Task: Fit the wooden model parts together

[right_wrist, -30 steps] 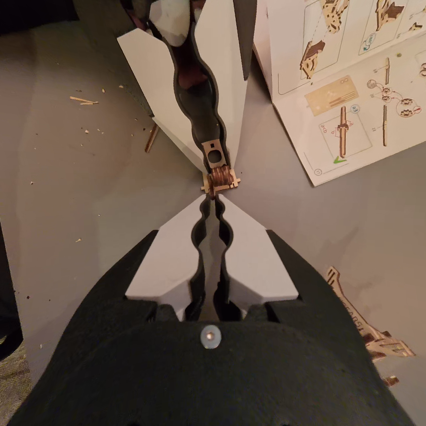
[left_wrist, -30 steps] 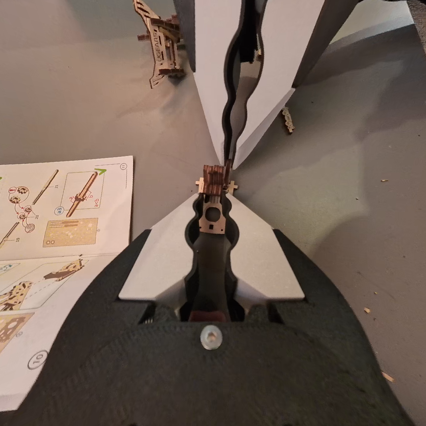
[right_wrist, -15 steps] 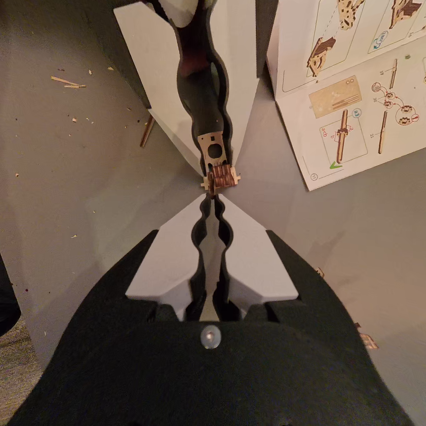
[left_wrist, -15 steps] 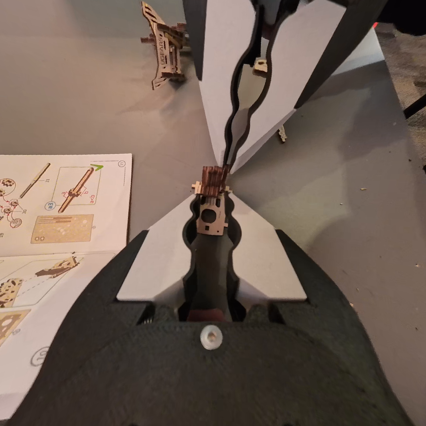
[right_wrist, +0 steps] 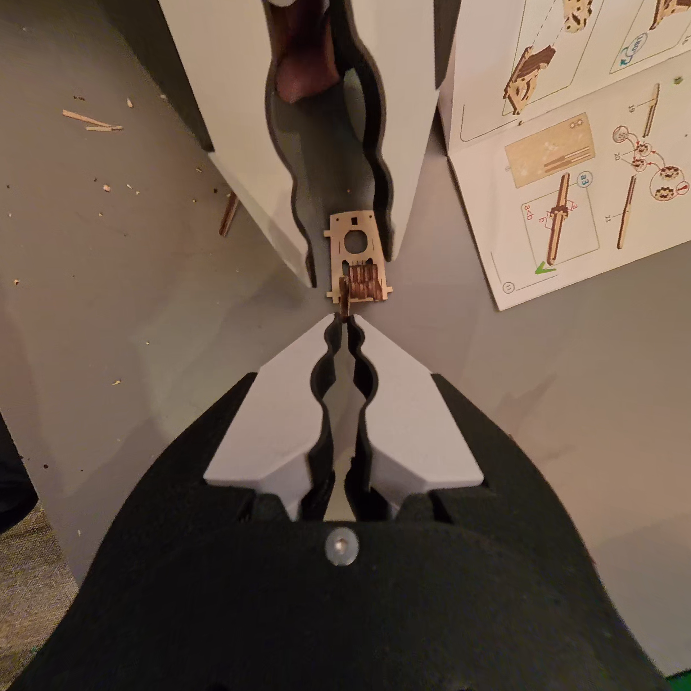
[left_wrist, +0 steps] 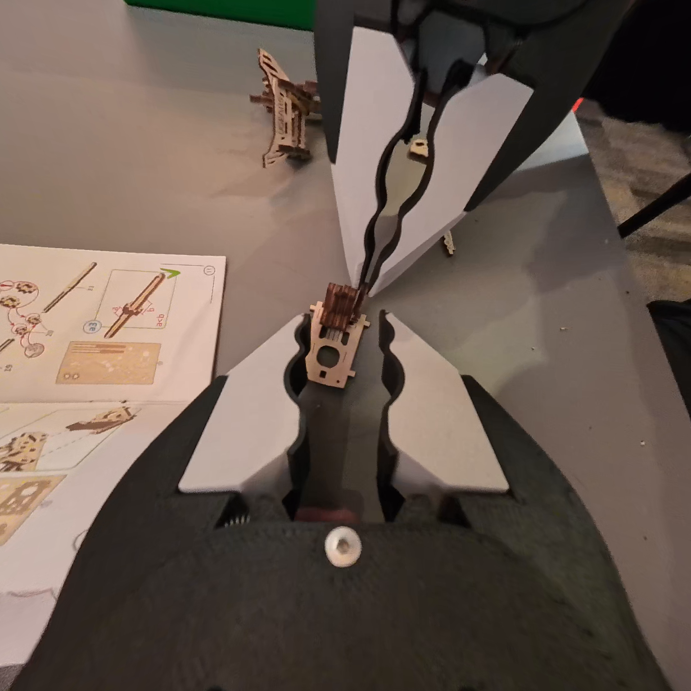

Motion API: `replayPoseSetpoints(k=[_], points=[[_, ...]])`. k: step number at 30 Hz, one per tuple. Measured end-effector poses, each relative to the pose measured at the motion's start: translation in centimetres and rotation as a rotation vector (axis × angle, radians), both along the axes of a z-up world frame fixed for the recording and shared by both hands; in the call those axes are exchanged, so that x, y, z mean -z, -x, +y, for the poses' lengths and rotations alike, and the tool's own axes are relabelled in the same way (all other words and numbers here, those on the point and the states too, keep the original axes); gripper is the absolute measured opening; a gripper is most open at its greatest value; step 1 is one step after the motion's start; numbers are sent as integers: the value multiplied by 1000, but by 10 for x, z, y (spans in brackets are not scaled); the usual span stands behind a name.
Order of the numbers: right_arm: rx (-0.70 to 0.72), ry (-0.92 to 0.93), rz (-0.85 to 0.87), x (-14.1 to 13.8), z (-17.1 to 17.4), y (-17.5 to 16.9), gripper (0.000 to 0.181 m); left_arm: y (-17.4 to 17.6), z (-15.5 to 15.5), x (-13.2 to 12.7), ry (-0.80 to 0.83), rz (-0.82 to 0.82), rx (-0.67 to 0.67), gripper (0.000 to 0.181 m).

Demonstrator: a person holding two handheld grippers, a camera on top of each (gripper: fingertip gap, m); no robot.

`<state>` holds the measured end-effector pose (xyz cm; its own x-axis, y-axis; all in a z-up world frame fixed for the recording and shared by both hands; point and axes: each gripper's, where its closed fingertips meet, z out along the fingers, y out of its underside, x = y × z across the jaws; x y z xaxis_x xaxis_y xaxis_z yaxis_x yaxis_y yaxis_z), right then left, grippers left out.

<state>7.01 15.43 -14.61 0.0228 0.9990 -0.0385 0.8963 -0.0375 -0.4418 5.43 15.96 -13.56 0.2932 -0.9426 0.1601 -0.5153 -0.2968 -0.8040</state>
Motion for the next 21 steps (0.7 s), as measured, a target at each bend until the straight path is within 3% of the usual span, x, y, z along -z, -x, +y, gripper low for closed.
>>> replayPoseSetpoints(k=[1, 9, 21], points=[[-1, -1, 0, 0, 0, 1, 1, 1, 0, 0, 7, 1, -3, 34], [-6, 5, -9, 0, 1, 3, 1, 2, 11, 1, 12, 3, -67, 25], [-11, 0, -39, -3, 3, 7, 1, 1, 7, 6, -24, 46, -45, 14]])
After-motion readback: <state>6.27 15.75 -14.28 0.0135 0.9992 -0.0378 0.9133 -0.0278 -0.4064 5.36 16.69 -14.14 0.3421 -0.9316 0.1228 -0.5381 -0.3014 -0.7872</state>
